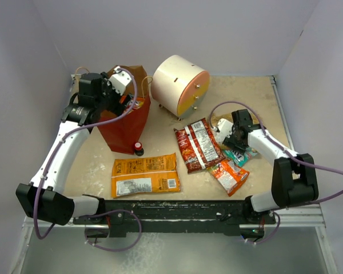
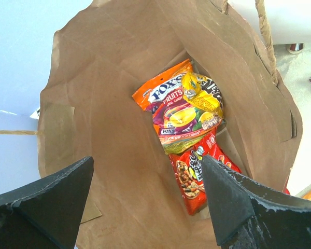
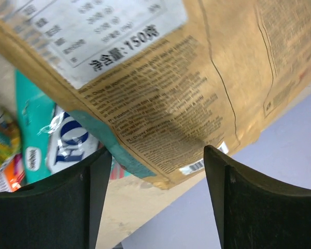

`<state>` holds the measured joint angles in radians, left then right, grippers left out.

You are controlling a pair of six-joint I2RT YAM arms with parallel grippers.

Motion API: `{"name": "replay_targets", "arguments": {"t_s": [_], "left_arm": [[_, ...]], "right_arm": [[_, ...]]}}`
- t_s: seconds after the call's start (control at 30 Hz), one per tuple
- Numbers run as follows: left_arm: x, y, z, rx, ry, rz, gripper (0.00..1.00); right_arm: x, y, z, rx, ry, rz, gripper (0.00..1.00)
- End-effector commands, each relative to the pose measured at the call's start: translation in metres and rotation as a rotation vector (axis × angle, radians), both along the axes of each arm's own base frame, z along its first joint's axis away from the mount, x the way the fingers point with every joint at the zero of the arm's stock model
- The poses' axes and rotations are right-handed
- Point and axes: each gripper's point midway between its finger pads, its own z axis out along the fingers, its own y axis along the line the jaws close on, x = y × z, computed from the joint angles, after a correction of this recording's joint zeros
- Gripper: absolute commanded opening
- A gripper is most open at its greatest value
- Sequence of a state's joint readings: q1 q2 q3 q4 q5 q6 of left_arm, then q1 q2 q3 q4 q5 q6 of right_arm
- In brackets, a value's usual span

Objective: Place the snacks into the paper bag
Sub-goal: Move the snack to the center of the board.

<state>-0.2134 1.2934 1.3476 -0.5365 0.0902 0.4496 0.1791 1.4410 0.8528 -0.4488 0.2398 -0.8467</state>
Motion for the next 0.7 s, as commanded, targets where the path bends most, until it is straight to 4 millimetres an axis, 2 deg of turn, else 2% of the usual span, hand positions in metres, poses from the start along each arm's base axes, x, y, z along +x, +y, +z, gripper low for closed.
{"name": "replay_targets", "arguments": {"t_s": [0.0, 0.13, 0.23, 0.3, 0.5, 0.57, 0.67], "left_arm": [[0.001, -0.001, 0.022, -0.011, -0.085, -0.014, 0.88], [-0.001, 0.000, 0.021, -0.004, -0.087, -0.016, 0.88], [-0.002, 0.001, 0.022, 0.001, -0.090, -0.015, 0.88], [-0.003, 0.001, 0.022, 0.002, -0.091, -0.015, 0.88], [-0.006, 0.000, 0.024, -0.008, -0.097, -0.023, 0.89], [-0.006, -0.001, 0.023, -0.012, -0.095, -0.026, 0.89], [-0.007, -0.002, 0.022, -0.012, -0.094, -0.031, 0.89]], "right_arm": [[0.049, -0.002, 0.032, 0.024, -0.188, -0.077, 0.72], [0.065, -0.007, 0.031, 0.023, -0.216, -0.130, 0.71], [0.063, -0.007, 0.030, 0.058, -0.200, -0.154, 0.73], [0.064, -0.004, 0.041, 0.118, -0.207, -0.166, 0.75], [0.033, 0.004, 0.049, 0.309, -0.148, -0.191, 0.80], [0.018, 0.013, 0.052, 0.366, -0.109, -0.146, 0.80], [-0.020, 0.035, 0.042, 0.437, 0.028, 0.005, 0.80]]}}
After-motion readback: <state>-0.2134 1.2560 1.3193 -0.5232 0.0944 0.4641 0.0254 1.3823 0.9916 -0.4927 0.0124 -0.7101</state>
